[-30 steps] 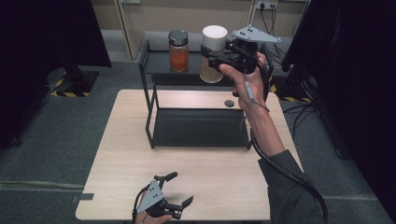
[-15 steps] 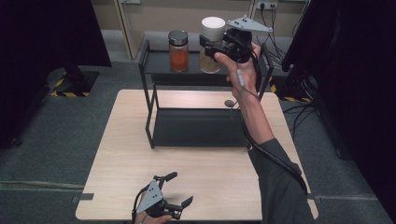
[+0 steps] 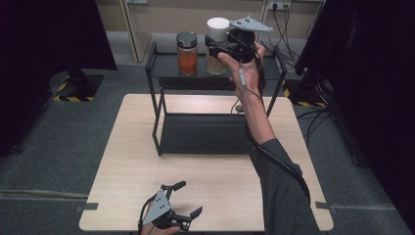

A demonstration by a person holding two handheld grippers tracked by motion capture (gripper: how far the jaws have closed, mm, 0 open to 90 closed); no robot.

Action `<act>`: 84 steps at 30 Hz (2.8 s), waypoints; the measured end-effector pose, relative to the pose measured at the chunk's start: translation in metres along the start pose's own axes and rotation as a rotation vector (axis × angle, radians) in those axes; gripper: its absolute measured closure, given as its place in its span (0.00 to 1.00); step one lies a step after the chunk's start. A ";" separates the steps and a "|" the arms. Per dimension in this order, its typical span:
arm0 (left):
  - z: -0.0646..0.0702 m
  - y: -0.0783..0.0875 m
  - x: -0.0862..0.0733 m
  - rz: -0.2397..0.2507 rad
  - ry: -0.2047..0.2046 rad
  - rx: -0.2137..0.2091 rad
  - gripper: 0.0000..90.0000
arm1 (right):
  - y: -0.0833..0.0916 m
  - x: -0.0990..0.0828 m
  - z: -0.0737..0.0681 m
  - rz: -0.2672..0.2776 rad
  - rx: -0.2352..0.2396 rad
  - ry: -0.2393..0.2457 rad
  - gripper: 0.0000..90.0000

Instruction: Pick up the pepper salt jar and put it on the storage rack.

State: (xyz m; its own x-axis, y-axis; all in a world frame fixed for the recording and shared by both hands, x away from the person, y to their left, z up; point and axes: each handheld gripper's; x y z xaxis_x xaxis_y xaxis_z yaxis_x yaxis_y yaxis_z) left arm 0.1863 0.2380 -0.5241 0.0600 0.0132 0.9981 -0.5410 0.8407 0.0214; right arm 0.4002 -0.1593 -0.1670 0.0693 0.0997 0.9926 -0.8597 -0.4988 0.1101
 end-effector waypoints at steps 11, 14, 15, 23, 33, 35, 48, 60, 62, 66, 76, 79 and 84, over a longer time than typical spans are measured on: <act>0.001 0.001 0.000 0.002 -0.001 0.006 0.03 | -0.011 -0.007 -0.001 -0.005 -0.019 0.008 0.39; 0.002 0.002 0.000 0.003 -0.001 0.007 0.03 | -0.013 -0.010 0.000 -0.002 -0.013 0.002 0.39; 0.002 0.002 0.000 0.003 -0.002 0.007 0.03 | -0.014 -0.011 0.000 -0.004 -0.012 0.001 0.39; 0.002 0.001 -0.001 0.000 -0.002 0.007 0.03 | -0.016 -0.016 0.002 -0.004 -0.013 -0.005 0.39; 0.003 0.001 -0.001 0.002 -0.003 0.007 0.03 | -0.013 -0.014 0.008 -0.018 -0.007 0.020 0.25; 0.003 0.001 -0.001 0.001 -0.004 0.007 0.03 | -0.011 -0.013 0.010 -0.029 0.000 0.019 0.17; 0.003 0.001 -0.001 -0.002 -0.004 0.008 0.03 | 0.013 -0.016 0.024 -0.026 0.058 -0.004 0.02; 0.004 0.001 -0.001 -0.004 -0.007 0.011 0.03 | 0.038 -0.034 0.030 0.003 0.082 -0.062 0.00; 0.003 0.001 -0.001 -0.005 -0.007 0.012 0.03 | 0.041 -0.037 0.031 0.007 0.089 -0.064 0.00; 0.004 0.001 -0.001 -0.005 -0.008 0.012 0.03 | 0.048 -0.044 0.034 0.013 0.106 -0.067 0.00; 0.004 0.001 -0.001 -0.005 -0.008 0.015 0.03 | 0.069 -0.060 0.035 0.035 0.162 -0.022 0.00; 0.004 0.001 -0.001 -0.005 -0.010 0.015 0.03 | 0.076 -0.065 0.034 0.044 0.183 -0.014 0.00; 0.004 0.000 -0.001 -0.003 -0.005 0.013 0.03 | 0.084 -0.073 0.031 0.049 0.215 -0.010 0.00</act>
State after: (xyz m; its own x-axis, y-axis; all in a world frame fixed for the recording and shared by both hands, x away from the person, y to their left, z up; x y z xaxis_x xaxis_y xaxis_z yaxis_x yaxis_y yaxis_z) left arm 0.1826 0.2359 -0.5252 0.0577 0.0084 0.9983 -0.5520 0.8335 0.0248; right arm 0.3387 -0.2352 -0.2285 0.0357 0.0628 0.9974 -0.7347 -0.6749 0.0688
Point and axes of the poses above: each handheld gripper's, and its own axes: y roughly backward along the jaws, x roughly out of its top, z roughly to its right, and after that the axes turned 3 degrees about -x, right-handed
